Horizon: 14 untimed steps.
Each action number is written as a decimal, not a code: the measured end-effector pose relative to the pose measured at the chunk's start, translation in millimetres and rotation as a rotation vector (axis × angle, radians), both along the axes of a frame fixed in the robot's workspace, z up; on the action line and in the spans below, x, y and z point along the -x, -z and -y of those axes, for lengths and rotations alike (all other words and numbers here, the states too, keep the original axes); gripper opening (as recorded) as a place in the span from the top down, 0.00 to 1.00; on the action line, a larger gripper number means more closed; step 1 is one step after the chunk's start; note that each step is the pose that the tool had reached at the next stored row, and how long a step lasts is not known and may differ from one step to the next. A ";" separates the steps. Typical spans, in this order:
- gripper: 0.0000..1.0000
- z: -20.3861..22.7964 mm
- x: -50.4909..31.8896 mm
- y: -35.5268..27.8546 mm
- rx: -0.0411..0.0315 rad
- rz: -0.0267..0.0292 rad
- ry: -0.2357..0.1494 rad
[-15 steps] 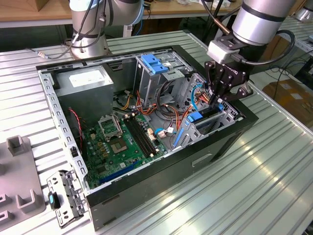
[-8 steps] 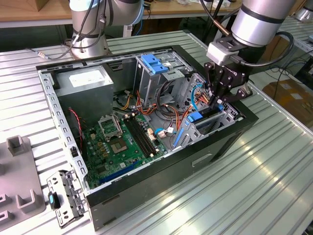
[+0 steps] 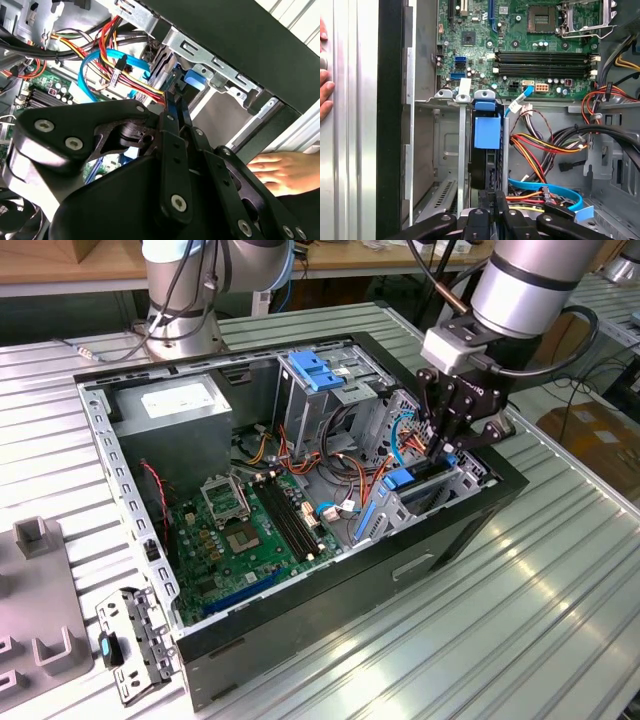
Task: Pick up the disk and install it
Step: 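Insert the first disk wire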
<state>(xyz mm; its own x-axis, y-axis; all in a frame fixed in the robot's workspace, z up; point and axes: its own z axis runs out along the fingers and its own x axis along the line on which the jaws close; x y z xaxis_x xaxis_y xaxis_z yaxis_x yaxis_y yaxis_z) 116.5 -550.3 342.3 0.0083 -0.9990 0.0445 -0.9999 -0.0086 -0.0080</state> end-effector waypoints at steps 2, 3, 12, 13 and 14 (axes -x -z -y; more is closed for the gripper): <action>0.84 0.0 0.0 1.6 0.0001 -0.0006 0.000; 0.84 -0.1 0.0 2.3 0.0001 -0.0008 0.000; 0.84 0.0 -0.2 -8.9 -0.0034 -0.0010 0.009; 0.84 0.0 -0.5 -9.0 -0.0039 -0.0010 0.011; 0.84 0.1 -0.9 -9.0 -0.0057 -0.0011 0.013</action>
